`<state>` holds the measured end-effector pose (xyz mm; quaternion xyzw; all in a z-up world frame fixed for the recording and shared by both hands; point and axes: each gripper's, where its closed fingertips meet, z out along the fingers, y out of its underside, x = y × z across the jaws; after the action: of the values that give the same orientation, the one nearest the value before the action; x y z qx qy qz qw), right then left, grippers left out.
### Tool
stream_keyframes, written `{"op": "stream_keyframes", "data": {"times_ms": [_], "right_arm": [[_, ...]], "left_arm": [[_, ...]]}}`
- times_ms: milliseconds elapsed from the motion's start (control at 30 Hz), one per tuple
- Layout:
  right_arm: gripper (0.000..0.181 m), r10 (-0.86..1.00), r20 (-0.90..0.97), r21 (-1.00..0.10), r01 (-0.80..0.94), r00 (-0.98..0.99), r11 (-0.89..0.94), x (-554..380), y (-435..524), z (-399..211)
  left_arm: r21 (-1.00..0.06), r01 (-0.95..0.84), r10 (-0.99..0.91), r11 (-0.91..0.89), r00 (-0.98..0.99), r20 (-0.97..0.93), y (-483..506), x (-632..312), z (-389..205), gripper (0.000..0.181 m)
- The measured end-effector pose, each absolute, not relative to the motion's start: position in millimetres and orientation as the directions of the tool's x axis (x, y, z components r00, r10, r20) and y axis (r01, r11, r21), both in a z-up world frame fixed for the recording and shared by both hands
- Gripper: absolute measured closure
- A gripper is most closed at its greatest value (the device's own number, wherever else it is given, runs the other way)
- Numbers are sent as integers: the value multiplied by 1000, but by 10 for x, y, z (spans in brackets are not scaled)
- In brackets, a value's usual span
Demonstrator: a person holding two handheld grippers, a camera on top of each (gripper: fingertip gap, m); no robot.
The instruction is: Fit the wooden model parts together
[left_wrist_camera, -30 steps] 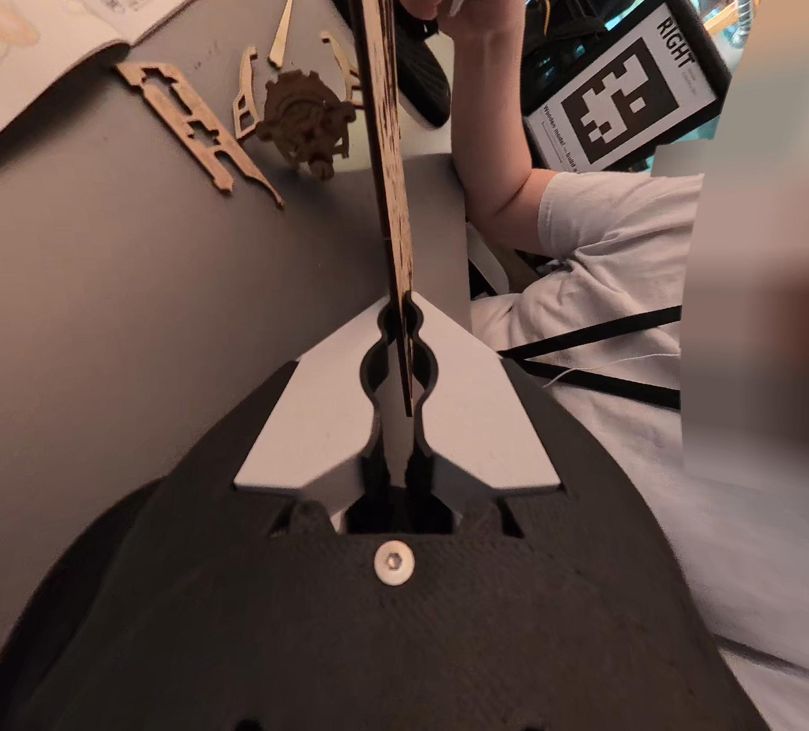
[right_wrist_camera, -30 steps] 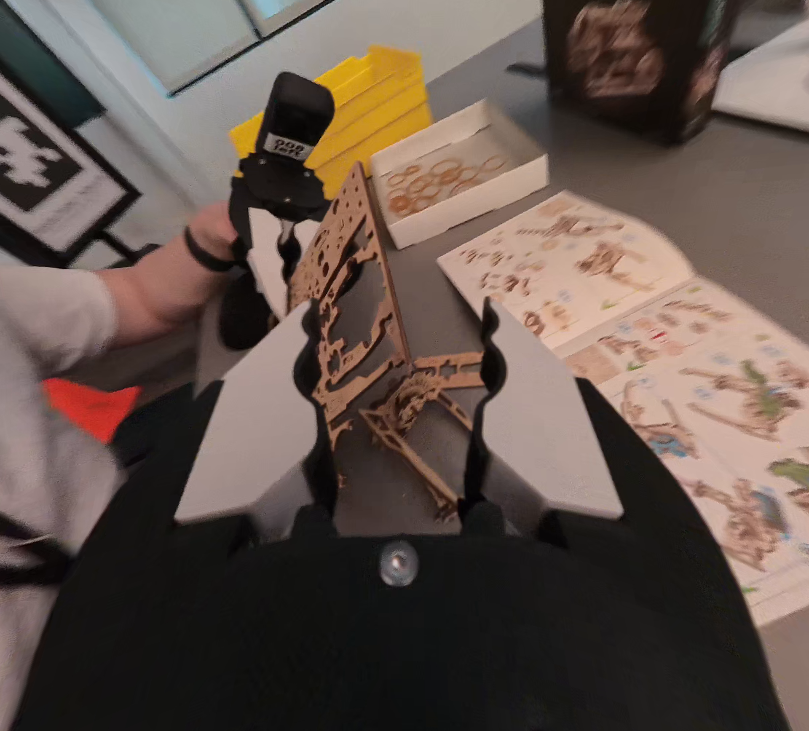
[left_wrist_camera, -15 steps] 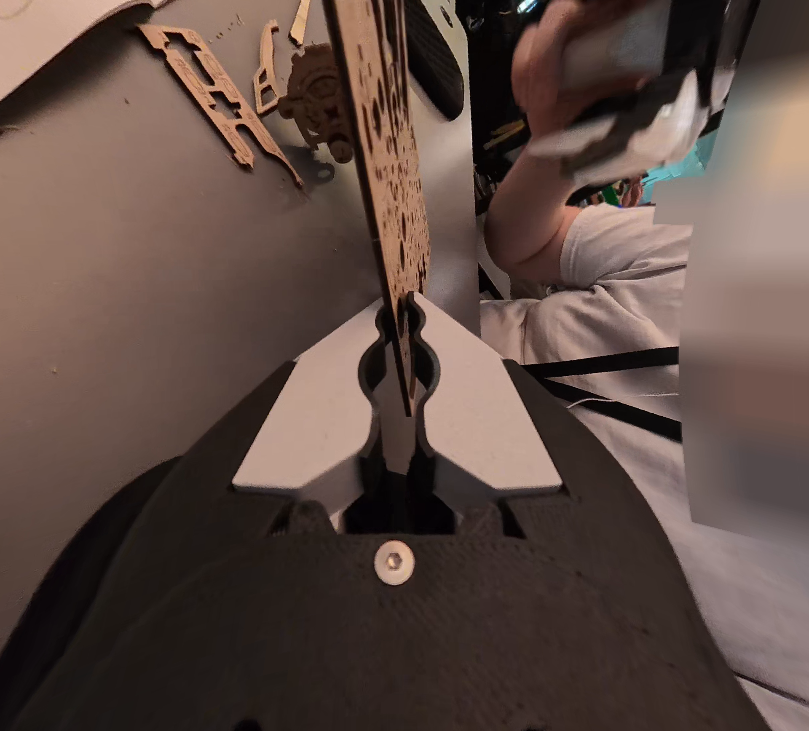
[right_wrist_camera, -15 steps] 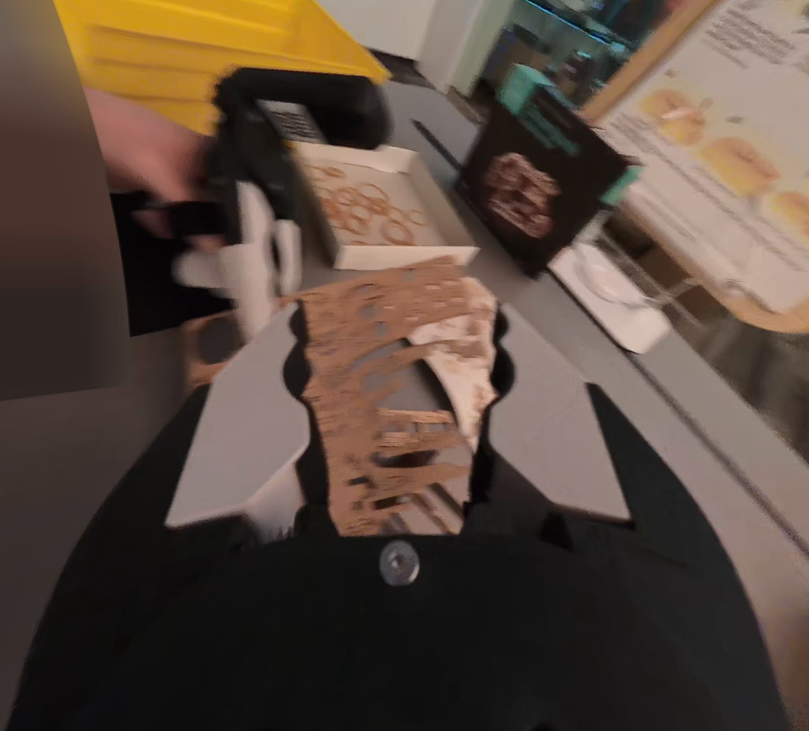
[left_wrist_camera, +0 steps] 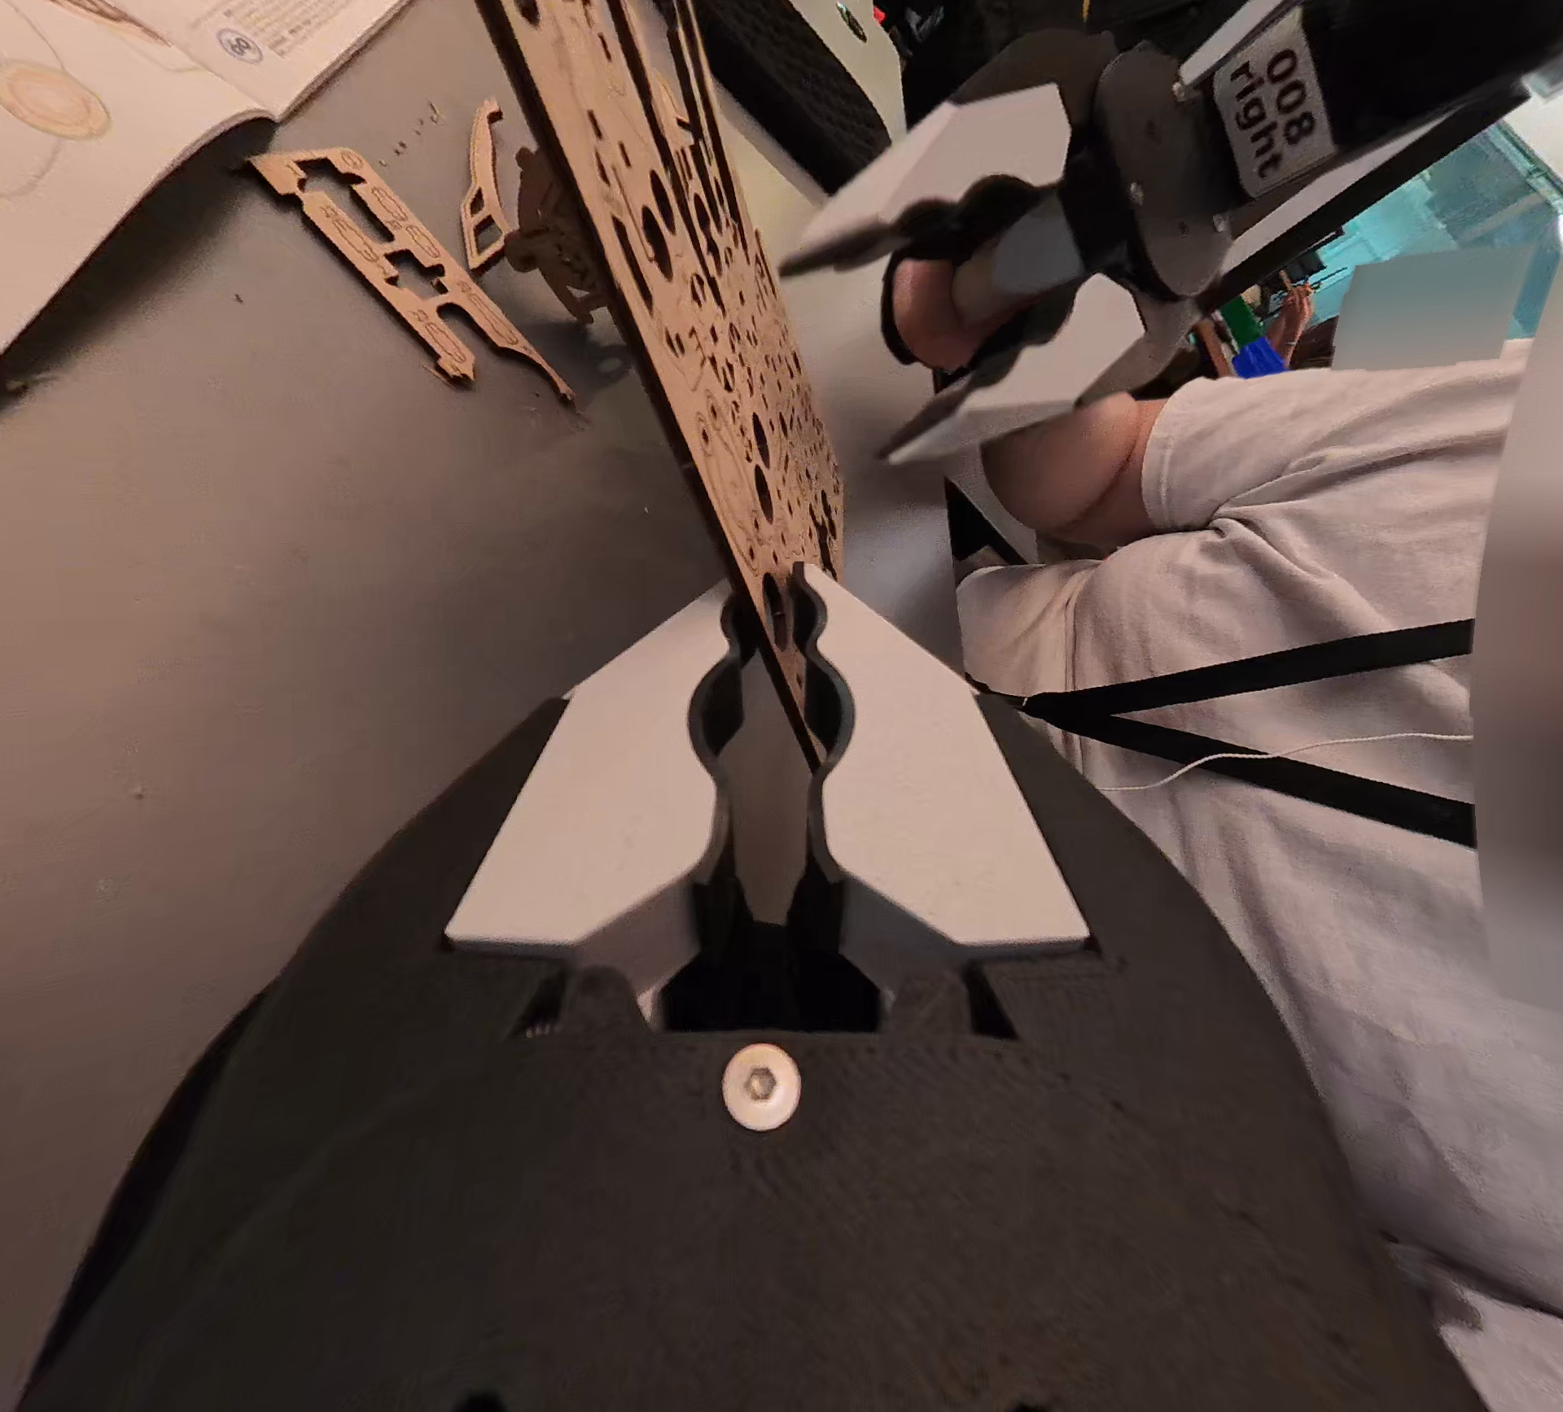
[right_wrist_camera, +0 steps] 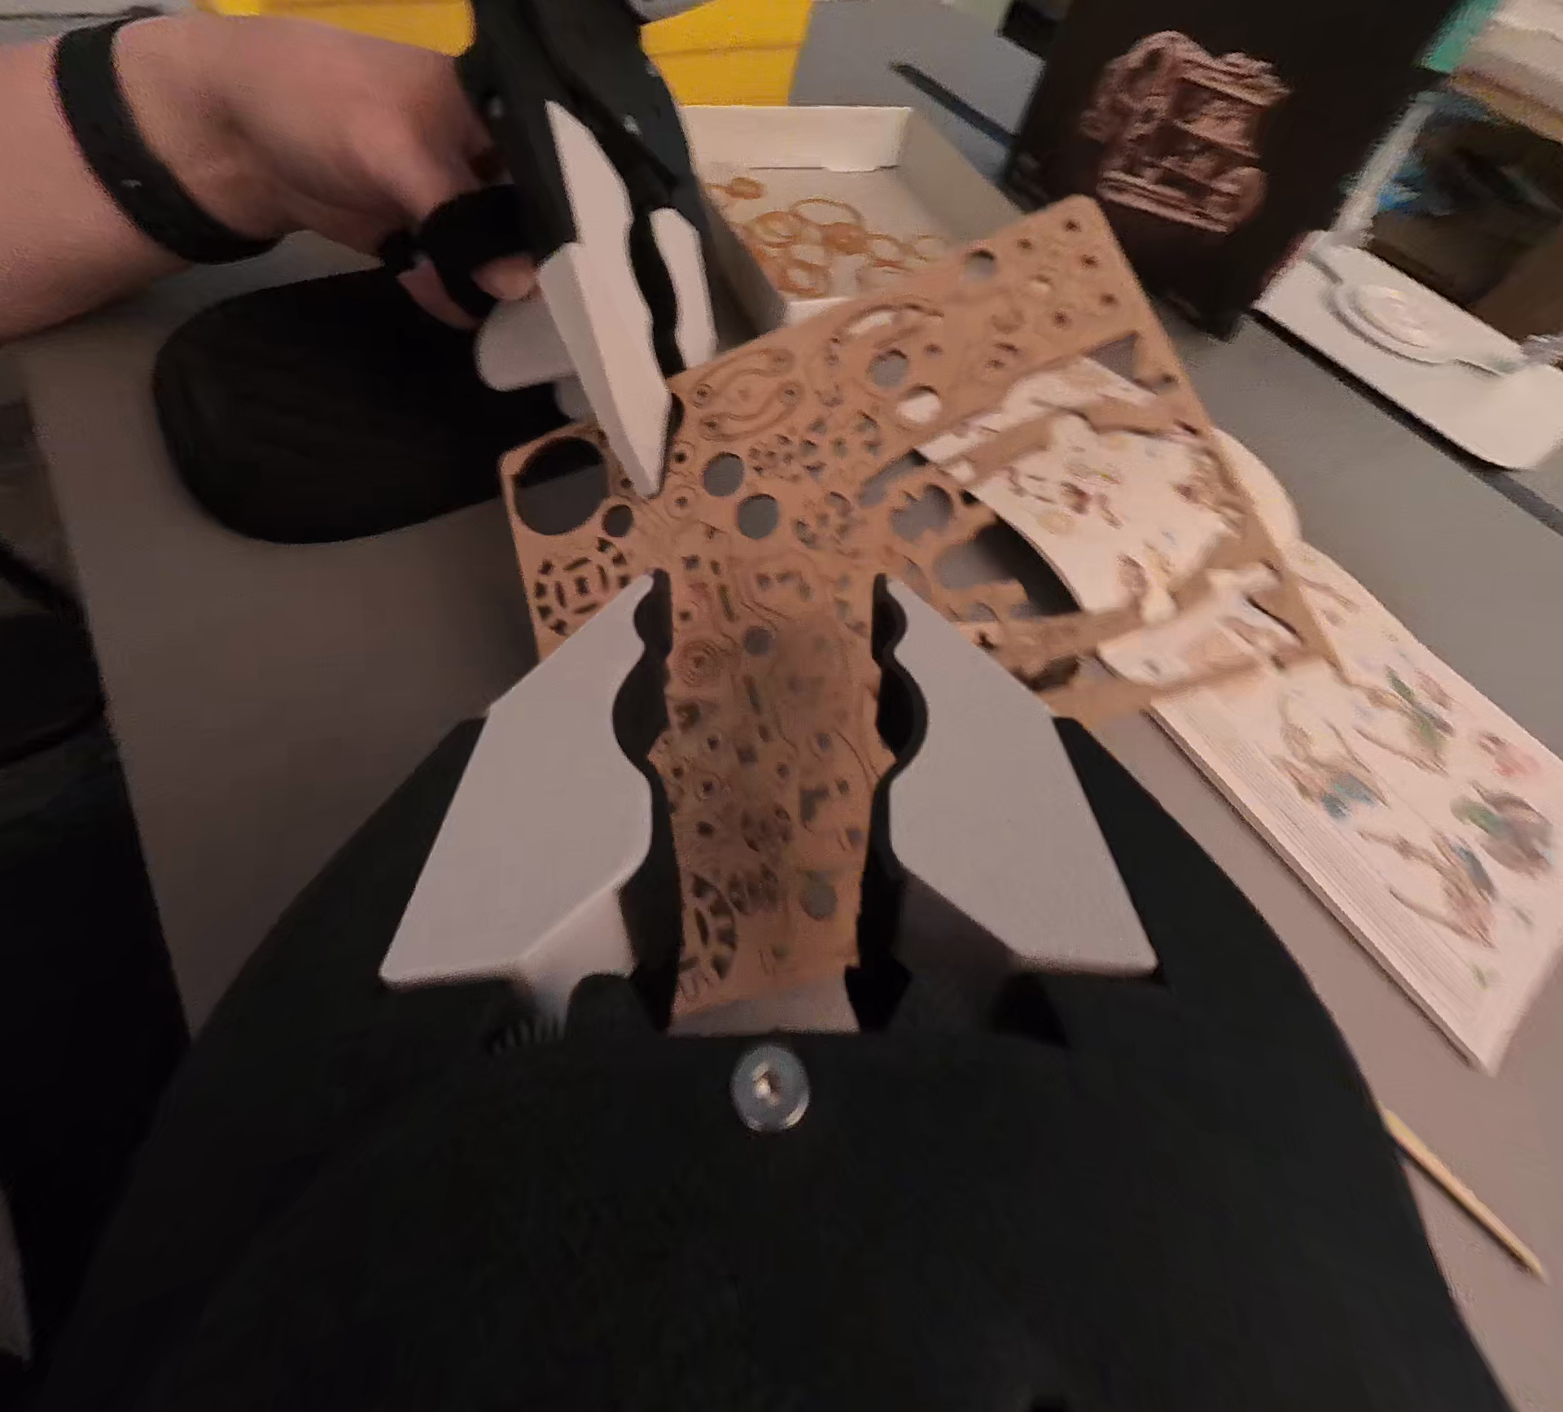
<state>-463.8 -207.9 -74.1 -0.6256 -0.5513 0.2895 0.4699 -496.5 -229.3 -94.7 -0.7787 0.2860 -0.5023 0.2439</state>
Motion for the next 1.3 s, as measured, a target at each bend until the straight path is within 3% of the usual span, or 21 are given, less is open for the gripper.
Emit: {"op": "stream_keyframes", "data": {"times_ms": [100,200,333,400,500,600,667,733,900,1100,1233,1300], "right_arm": [[111,899,114,-951,309,423,-24,-4294,-1847,-657],[109,857,-66,-976,144,511,-161,-4001,-1740,-639],[114,823,-452,-875,8,343,-484,-4026,-1833,-707],[116,786,-558,-818,-19,266,-575,-4054,-1868,-717],[135,827,-537,-831,61,168,-553,-4107,-2021,-811],[172,848,-526,-835,147,72,-530,-4112,-2162,-850],[178,838,-546,-825,167,10,-540,-4105,-2191,-770],[181,828,-558,-813,236,-58,-532,-4098,-2236,-713],[181,756,-638,-728,435,-145,-530,-4032,-2242,-725],[181,716,-680,-683,488,-155,-543,-4012,-2141,-811],[152,862,-497,-778,389,101,-494,-3938,-1707,-933],[148,907,-338,-880,257,254,-400,-3813,-1512,-752]], "left_arm": [[-704,-214,-728,-677,332,600,-2301,-4951,-911,176],[-750,-230,-778,-620,309,548,-2334,-4921,-839,176],[-808,-275,-848,-521,276,453,-2403,-4876,-788,180],[-826,-305,-876,-474,263,406,-2441,-4854,-797,181],[-838,-300,-883,-456,266,386,-2439,-4831,-791,181],[-834,-262,-868,-486,258,425,-2412,-4854,-748,179],[-837,-183,-850,-515,230,473,-2383,-4862,-640,162],[-816,-135,-823,-562,192,535,-2382,-4872,-573,158],[-788,-97,-791,-608,159,591,-2376,-4869,-548,156],[-707,-247,-749,-662,222,624,-2479,-4797,-865,181],[-685,-267,-734,-677,306,606,-2441,-4789,-973,179],[-675,-257,-720,-691,318,617,-2431,-4793,-982,179]]}}
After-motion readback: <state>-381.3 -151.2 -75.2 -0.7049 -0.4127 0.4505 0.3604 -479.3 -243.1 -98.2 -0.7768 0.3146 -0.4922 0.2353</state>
